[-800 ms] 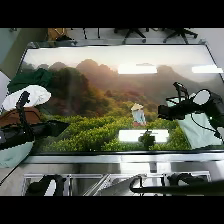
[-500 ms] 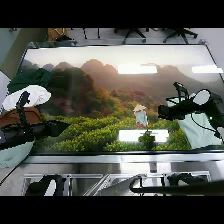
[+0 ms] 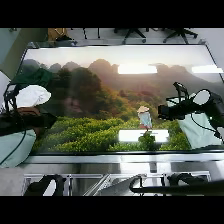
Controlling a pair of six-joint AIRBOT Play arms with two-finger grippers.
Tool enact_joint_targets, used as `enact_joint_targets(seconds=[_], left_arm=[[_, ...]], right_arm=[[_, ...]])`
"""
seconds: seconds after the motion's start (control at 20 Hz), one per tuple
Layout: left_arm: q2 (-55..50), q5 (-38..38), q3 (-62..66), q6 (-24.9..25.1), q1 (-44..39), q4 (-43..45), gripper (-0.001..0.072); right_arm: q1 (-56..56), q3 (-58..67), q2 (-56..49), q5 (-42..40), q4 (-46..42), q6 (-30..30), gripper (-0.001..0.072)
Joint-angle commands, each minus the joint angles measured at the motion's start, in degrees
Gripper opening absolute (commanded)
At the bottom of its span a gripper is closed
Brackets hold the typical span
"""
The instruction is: Fold the shirts.
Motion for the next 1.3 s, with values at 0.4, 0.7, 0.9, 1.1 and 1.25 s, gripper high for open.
enact_joint_targets(seconds=[0.4, 0.7, 0.9, 1.1, 1.25], left_arm=[[-48.0, 25.5, 33.7, -1.6, 0.0, 30.9, 0.0700], [-77.0, 31.8, 62.5, -1.6, -0.3, 30.8, 0.0700], [-83.4, 45.7, 60.9, 0.4, -0.2, 31.1, 0.0699], [-86.6, 49.4, 60.4, 1.4, 1.6, 31.0, 0.0699], [-88.6, 47.4, 62.0, 1.4, 3.5, 30.9, 0.0698]], right_arm=[[0.0, 0.0, 0.0, -0.2, 0.0, 0.0, 0.0016], [0.0, 0.0, 0.0, -0.2, 0.0, 0.0, 0.0016], [0.0, 0.0, 0.0, -0.2, 0.0, 0.0, 0.0016], [0.0, 0.0, -0.2, -0.2, 0.0, 0.0, 0.0016], [0.0, 0.0, -0.6, -0.2, 0.0, 0.0, 0.0016]])
